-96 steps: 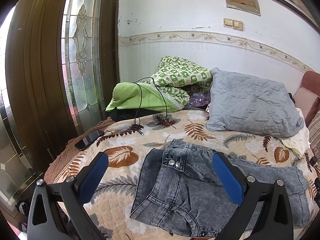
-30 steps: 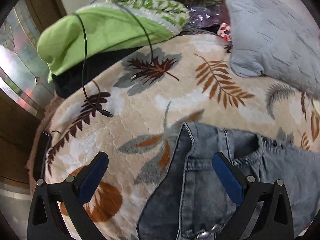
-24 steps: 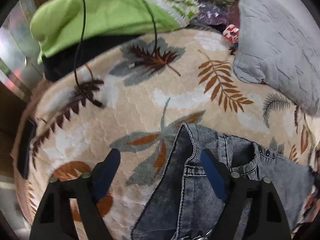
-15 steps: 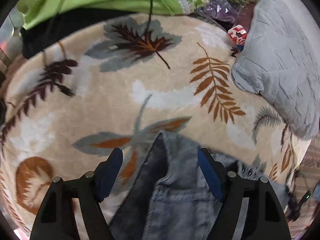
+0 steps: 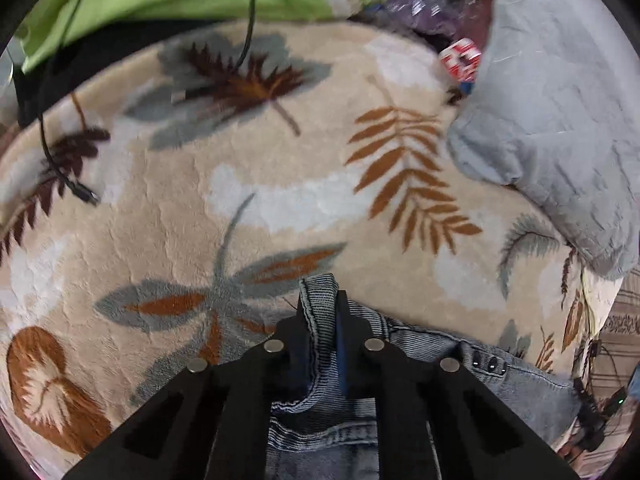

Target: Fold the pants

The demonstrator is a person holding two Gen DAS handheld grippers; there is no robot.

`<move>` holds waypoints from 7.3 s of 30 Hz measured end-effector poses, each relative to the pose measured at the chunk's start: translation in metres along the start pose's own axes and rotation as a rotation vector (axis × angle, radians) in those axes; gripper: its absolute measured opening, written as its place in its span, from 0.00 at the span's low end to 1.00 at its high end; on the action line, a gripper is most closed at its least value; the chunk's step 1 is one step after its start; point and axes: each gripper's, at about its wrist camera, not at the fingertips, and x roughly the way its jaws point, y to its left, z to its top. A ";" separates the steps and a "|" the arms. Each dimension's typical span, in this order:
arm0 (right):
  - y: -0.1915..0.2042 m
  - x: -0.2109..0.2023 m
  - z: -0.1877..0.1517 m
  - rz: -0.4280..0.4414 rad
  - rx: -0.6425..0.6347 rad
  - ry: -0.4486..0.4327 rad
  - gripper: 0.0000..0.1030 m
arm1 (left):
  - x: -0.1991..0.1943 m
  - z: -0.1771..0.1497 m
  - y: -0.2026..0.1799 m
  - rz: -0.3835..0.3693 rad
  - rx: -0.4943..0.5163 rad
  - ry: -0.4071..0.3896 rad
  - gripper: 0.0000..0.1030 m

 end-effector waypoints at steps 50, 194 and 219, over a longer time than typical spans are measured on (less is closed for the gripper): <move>-0.111 -0.174 -0.139 0.179 0.015 0.000 0.79 | -0.186 -0.298 0.104 -0.099 0.123 -0.340 0.14; -0.179 -0.130 -0.204 0.527 0.493 0.113 0.72 | -0.024 -0.336 -0.294 -0.036 0.647 0.009 0.81; -0.123 -0.089 -0.185 0.491 0.486 0.079 0.36 | -0.015 -0.364 -0.282 -0.068 0.756 0.032 0.86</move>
